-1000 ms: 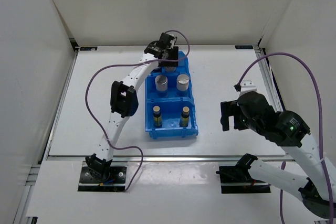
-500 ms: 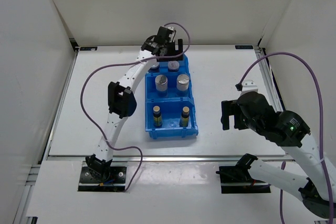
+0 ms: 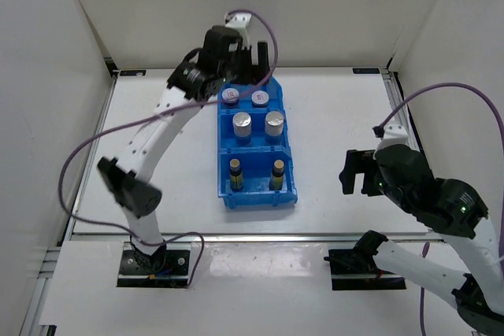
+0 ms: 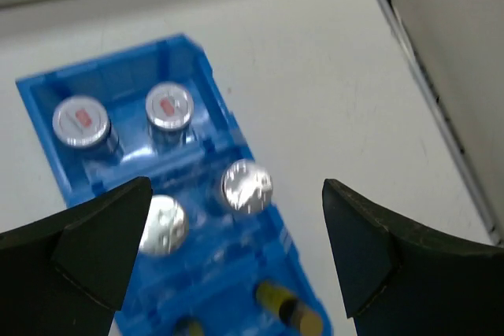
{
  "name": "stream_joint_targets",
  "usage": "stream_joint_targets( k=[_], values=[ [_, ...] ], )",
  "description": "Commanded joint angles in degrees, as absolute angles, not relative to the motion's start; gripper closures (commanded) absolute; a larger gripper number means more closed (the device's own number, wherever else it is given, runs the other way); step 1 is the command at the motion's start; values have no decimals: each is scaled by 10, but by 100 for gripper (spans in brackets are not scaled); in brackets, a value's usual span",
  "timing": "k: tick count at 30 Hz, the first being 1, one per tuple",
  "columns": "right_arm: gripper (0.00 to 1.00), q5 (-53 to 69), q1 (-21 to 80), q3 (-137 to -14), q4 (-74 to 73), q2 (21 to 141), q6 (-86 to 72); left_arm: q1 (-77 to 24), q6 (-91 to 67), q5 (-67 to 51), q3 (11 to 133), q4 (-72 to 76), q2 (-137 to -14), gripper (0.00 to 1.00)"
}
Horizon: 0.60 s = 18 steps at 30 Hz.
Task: Organize the condiment bottles
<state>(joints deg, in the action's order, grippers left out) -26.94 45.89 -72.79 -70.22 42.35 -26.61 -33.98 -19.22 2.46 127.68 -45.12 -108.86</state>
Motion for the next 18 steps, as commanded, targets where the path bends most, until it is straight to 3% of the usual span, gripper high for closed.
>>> stream_joint_targets(
  k=[1, 6, 12, 18],
  values=[
    [0, -292, 460, -733, -680, 403, -269, -382, -155, 104, 1109, -425, -938, 0],
    [0, -315, 460, -727, -670, 384, -258, -396, -149, 160, 887, -414, -779, 0],
    [0, -334, 460, -722, -649, 374, -235, -378, -168, 319, 685, -388, -570, 0],
    [0, -325, 460, -714, -638, 367, -221, -336, -142, 369, 622, -356, -482, 0]
  ],
)
